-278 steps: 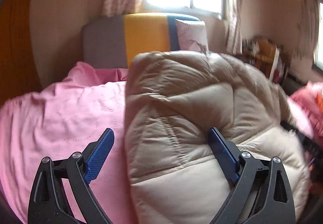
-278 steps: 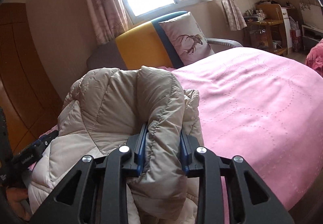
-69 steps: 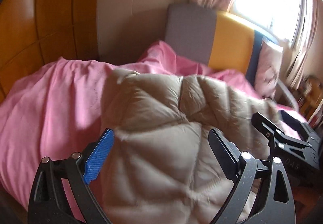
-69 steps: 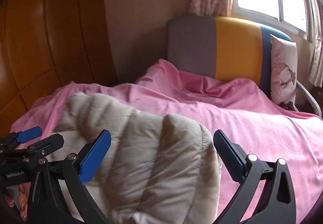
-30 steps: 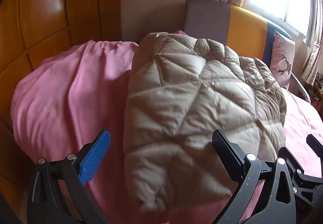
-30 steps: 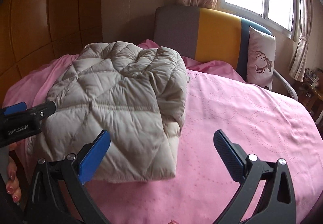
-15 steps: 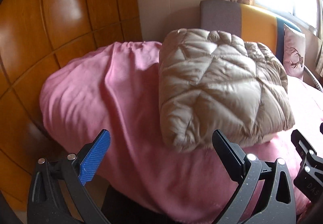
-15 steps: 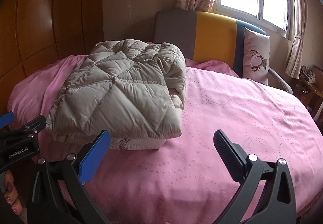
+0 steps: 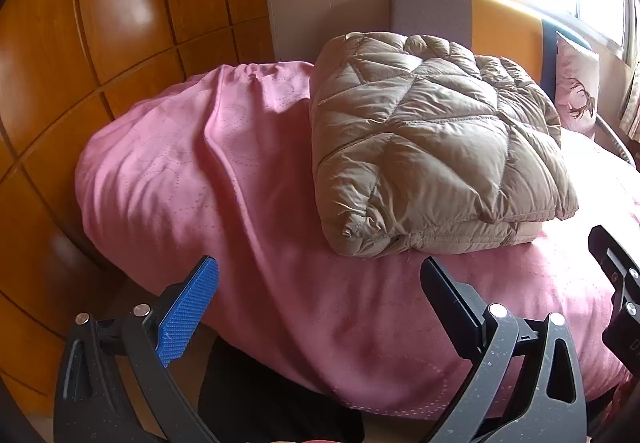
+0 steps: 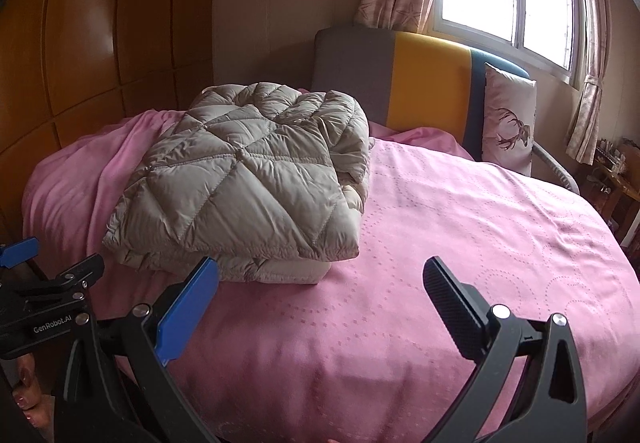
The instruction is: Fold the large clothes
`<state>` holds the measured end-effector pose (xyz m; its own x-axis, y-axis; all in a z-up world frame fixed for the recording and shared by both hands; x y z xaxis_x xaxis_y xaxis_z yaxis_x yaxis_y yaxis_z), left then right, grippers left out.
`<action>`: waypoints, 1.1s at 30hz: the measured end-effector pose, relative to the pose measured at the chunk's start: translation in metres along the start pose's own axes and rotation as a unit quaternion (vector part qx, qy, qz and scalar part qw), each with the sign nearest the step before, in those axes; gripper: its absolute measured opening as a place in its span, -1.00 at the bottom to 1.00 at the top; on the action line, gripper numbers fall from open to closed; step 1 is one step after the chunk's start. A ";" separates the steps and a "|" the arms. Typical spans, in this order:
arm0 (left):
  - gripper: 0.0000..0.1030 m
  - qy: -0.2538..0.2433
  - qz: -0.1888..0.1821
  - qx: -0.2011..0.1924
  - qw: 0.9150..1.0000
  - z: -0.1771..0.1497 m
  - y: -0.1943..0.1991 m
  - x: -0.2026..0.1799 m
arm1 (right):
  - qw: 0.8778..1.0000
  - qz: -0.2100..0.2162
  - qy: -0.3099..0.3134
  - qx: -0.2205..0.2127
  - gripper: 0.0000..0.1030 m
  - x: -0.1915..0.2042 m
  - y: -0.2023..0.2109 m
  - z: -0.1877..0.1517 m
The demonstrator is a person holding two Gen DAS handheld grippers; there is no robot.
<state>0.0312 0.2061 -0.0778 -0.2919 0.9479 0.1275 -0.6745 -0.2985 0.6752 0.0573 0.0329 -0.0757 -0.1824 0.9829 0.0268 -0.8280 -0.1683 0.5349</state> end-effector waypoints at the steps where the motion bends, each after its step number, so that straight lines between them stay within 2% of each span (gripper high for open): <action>1: 0.94 0.002 -0.003 -0.001 1.000 0.000 0.000 0.000 | 1.000 -0.001 -0.002 0.000 0.97 -0.001 0.000 0.000; 33: 0.94 0.007 -0.013 -0.009 1.000 0.001 0.003 -0.001 | 1.000 0.005 -0.011 0.012 0.97 -0.002 -0.007 -0.004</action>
Point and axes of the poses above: each gripper's, at about its wrist camera, not at the fingertips, and y roughly against the way its jaws point, x to its left, z to its top, the point moved 5 cm from there along -y, roughly the way its jaws point, and after that the axes turned 1 degree about -x, right-handed, at the moved point
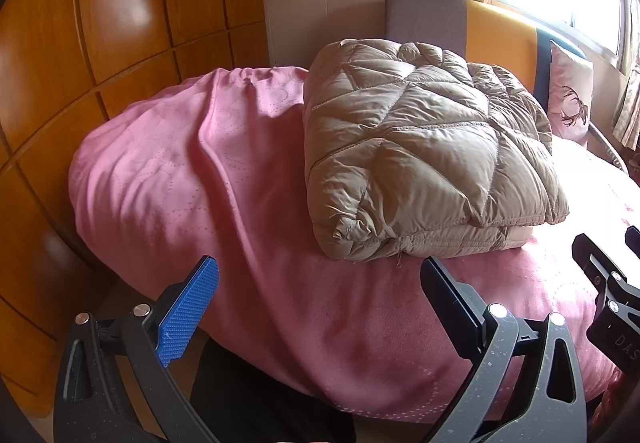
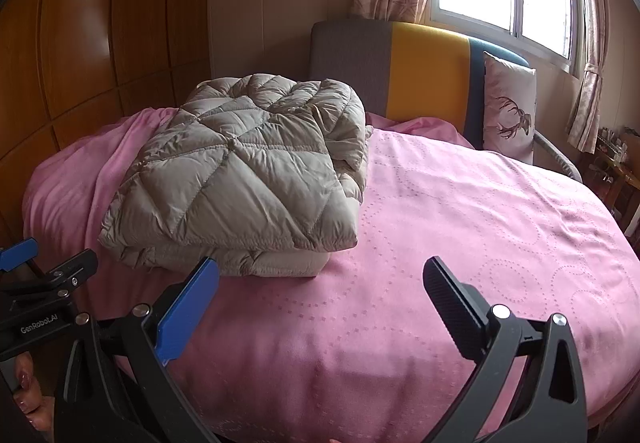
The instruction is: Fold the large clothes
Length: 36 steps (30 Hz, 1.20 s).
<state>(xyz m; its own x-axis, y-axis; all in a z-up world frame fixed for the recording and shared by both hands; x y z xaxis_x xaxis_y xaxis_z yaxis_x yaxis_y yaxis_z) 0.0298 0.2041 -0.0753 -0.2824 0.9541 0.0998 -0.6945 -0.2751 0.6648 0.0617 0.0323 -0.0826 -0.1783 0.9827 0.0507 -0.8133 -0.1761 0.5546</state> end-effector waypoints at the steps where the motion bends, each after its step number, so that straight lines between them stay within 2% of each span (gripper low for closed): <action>1: 0.94 0.000 0.000 0.000 1.000 0.000 0.000 0.000 | 1.000 0.000 0.000 0.001 0.97 0.000 0.000 0.000; 20: 0.94 0.002 -0.004 0.003 1.000 0.000 -0.004 -0.001 | 1.000 0.003 0.000 0.012 0.97 0.000 -0.006 -0.002; 36: 0.94 -0.004 -0.031 0.022 0.999 -0.004 -0.013 -0.012 | 1.000 0.007 -0.009 0.027 0.97 -0.004 -0.017 -0.005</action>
Point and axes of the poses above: each gripper's, at about its wrist camera, not at the fingertips, and y roughly against the way its jaws point, x to its left, z to its top, the point moved 5 cm from there along -y, roughly the way its jaws point, and after that the axes turned 1 degree about -x, right-handed, at the moved point
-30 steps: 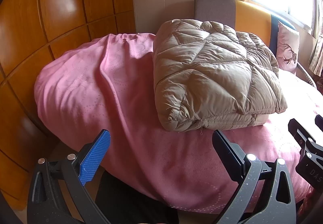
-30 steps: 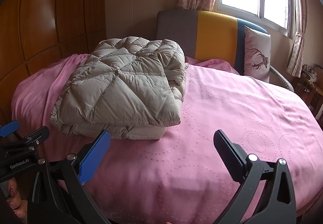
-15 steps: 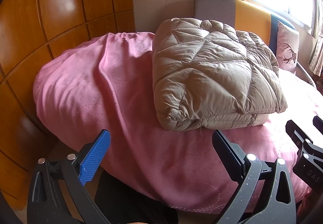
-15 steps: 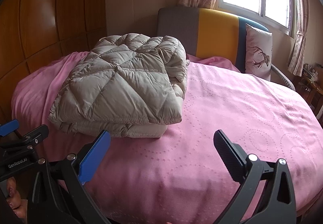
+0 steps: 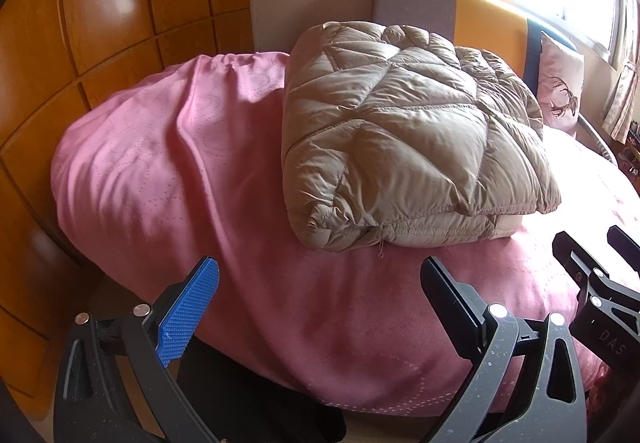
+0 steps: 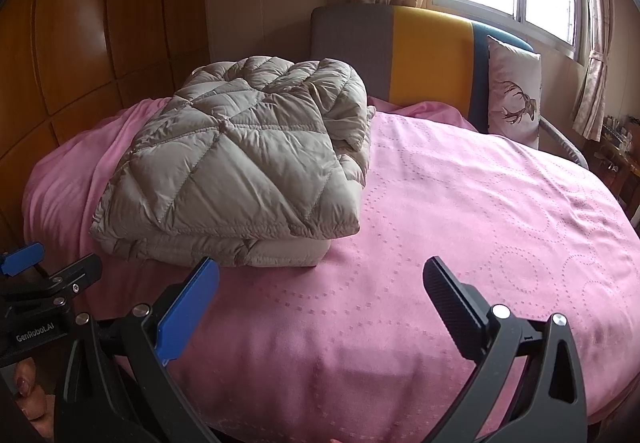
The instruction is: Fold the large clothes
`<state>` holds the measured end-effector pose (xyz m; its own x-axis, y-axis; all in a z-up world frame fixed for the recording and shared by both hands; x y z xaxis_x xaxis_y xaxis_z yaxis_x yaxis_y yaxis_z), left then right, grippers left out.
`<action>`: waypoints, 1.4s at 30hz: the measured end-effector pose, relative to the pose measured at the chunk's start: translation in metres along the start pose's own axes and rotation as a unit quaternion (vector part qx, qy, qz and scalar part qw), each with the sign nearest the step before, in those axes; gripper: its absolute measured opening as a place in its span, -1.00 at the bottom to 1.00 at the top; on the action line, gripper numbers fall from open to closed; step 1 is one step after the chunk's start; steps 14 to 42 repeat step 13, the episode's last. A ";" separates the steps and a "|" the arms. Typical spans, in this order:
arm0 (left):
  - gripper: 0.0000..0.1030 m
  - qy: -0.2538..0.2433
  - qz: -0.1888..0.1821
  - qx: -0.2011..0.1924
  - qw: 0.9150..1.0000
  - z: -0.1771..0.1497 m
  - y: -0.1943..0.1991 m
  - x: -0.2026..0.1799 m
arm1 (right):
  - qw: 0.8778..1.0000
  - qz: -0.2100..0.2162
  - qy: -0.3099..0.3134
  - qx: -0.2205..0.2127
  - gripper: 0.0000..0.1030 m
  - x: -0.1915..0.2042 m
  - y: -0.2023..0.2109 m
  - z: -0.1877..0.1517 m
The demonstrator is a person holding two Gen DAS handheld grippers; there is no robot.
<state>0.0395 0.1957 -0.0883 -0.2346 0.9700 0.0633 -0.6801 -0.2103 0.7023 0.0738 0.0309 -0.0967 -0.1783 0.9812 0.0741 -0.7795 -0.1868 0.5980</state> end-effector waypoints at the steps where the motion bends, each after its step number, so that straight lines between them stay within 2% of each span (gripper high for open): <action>1: 0.94 0.000 -0.001 -0.003 1.000 0.000 0.001 0.000 | 1.000 0.000 0.000 0.000 0.97 0.000 0.000 0.000; 8: 0.94 -0.003 0.010 0.004 1.000 0.002 -0.004 -0.001 | 1.000 0.001 -0.006 0.010 0.97 -0.006 -0.008 0.000; 10: 0.94 -0.003 0.008 0.010 1.000 0.003 -0.006 0.000 | 1.000 0.004 -0.023 0.018 0.97 -0.018 -0.015 0.002; 13: 0.94 0.002 0.009 0.018 1.000 0.003 -0.010 0.003 | 0.998 -0.023 -0.051 0.025 0.97 -0.053 -0.029 0.009; 42: 0.94 0.002 0.009 0.018 1.000 0.003 -0.010 0.003 | 0.998 -0.023 -0.051 0.025 0.97 -0.053 -0.029 0.009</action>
Point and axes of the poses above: each gripper's, at about its wrist camera, not at the fingertips, and y roughly against the way its jaws point, x to its left, z to its top, the point moved 5 cm from there along -y, roughly the way its jaws point, and after that the axes turned 1 degree about -x, right-handed, at the moved point
